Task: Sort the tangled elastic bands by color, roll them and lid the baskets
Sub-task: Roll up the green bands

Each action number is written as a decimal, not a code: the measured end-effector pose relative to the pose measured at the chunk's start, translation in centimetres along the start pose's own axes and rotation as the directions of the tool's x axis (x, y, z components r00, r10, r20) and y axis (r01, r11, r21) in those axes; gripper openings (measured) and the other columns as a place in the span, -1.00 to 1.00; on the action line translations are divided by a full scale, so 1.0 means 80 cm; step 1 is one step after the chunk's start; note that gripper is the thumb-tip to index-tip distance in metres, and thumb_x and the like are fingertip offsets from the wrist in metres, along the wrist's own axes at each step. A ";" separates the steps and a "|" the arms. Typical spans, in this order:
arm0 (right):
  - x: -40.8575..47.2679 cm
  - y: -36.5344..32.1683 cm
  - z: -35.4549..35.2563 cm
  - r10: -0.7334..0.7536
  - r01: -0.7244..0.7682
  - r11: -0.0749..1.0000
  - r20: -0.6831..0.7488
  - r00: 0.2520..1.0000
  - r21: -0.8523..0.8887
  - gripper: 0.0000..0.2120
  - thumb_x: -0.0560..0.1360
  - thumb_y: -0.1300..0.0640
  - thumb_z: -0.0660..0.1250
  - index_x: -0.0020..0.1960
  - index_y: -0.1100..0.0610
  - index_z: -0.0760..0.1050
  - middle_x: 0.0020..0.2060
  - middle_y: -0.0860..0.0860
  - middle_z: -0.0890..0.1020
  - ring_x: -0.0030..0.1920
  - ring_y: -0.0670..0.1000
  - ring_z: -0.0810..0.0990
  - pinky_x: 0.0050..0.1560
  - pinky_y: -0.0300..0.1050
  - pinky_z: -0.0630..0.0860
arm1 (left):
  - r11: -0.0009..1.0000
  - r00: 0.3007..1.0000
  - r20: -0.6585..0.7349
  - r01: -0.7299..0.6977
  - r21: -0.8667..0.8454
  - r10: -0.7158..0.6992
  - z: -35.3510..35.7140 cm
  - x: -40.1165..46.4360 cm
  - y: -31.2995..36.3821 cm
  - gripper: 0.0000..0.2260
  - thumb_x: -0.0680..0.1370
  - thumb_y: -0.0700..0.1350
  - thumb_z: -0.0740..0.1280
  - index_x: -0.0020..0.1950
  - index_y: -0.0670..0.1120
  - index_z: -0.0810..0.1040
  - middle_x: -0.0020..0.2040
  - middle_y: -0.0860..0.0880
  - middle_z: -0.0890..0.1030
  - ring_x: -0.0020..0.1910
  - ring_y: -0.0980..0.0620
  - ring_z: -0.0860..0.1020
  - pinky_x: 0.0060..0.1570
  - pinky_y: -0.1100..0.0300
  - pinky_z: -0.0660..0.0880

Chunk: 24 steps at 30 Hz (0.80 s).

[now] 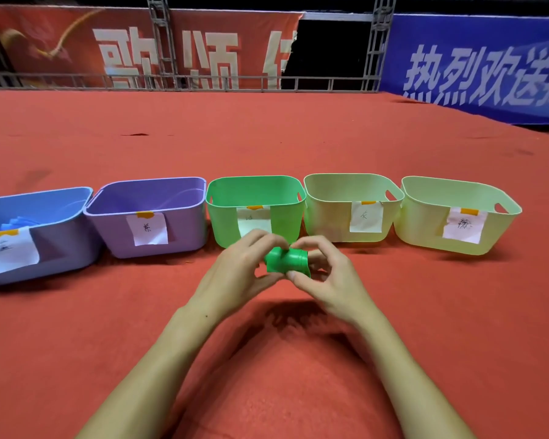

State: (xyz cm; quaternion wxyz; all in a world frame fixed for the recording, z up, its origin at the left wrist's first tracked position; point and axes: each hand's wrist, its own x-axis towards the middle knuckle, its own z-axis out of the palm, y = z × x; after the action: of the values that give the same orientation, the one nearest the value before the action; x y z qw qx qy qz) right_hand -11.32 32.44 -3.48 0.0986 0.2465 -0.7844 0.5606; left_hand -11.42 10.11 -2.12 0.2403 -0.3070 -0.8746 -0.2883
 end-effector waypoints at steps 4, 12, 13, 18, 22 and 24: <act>0.045 -0.012 -0.001 -0.022 0.023 0.999 0.004 1.000 -0.043 -0.60 0.43 0.20 0.54 0.17 -0.08 0.52 -0.17 0.06 0.71 -0.17 0.14 0.62 -0.05 0.03 0.56 | 0.998 1.000 -0.008 -0.030 -0.063 0.030 -0.029 0.029 -0.011 -0.61 0.48 -0.12 0.59 0.27 -0.02 0.61 0.20 0.06 0.62 0.16 0.08 0.59 0.07 0.10 0.56; 0.138 -0.032 0.003 -0.081 0.080 0.961 0.007 0.997 -0.266 -0.62 0.41 0.12 0.56 0.15 -0.09 0.51 -0.29 -0.09 0.63 -0.25 -0.01 0.59 -0.12 -0.06 0.54 | 0.990 0.995 -0.035 0.088 -0.106 -0.092 -0.066 0.090 -0.060 -0.60 0.51 -0.18 0.58 0.33 -0.04 0.66 0.13 0.13 0.70 0.11 0.17 0.65 0.16 0.10 0.61; 0.150 -0.031 0.006 -0.083 0.080 0.958 0.004 0.997 -0.274 -0.60 0.41 0.11 0.55 0.17 -0.08 0.50 -0.24 -0.07 0.67 -0.21 0.01 0.63 -0.10 -0.04 0.56 | 0.987 0.994 -0.036 0.101 -0.124 -0.106 -0.068 0.097 -0.068 -0.61 0.51 -0.20 0.57 0.32 -0.04 0.67 0.12 0.12 0.71 0.10 0.14 0.67 0.17 0.09 0.62; 0.213 -0.019 0.014 -0.039 0.032 0.927 -0.012 0.999 -0.375 -0.53 0.30 -0.03 0.55 0.17 0.00 0.55 -0.04 -0.09 0.73 -0.05 -0.08 0.70 0.03 -0.05 0.63 | 0.981 0.983 -0.081 0.154 -0.118 -0.164 -0.073 0.128 -0.111 -0.63 0.45 -0.24 0.62 0.23 -0.09 0.68 0.08 0.05 0.74 0.04 0.13 0.72 0.15 0.07 0.67; 0.255 -0.009 0.011 -0.031 0.038 0.880 0.023 0.999 -0.474 -0.56 0.29 0.00 0.55 0.14 0.03 0.60 0.03 -0.06 0.70 -0.01 0.00 0.69 0.10 0.03 0.63 | 0.982 0.982 -0.070 0.169 -0.079 -0.175 -0.068 0.155 -0.141 -0.67 0.44 -0.24 0.62 0.17 -0.12 0.67 0.04 0.02 0.73 0.01 0.07 0.72 0.12 0.06 0.67; 0.270 0.000 0.008 -0.005 0.030 0.873 0.053 0.999 -0.488 -0.58 0.31 0.04 0.56 0.14 0.01 0.60 -0.01 -0.06 0.71 -0.03 0.00 0.69 0.09 0.02 0.64 | 0.979 0.980 -0.041 0.193 -0.062 -0.196 -0.064 0.164 -0.152 -0.67 0.42 -0.21 0.61 0.15 -0.10 0.66 0.02 0.02 0.72 0.00 0.06 0.71 0.11 0.03 0.66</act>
State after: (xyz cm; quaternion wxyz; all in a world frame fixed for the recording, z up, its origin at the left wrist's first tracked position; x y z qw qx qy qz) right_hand -29.79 25.89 5.65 0.1429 0.2348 -0.9004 0.3373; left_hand -27.55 4.16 5.03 0.2224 -0.2199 -0.8859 -0.3425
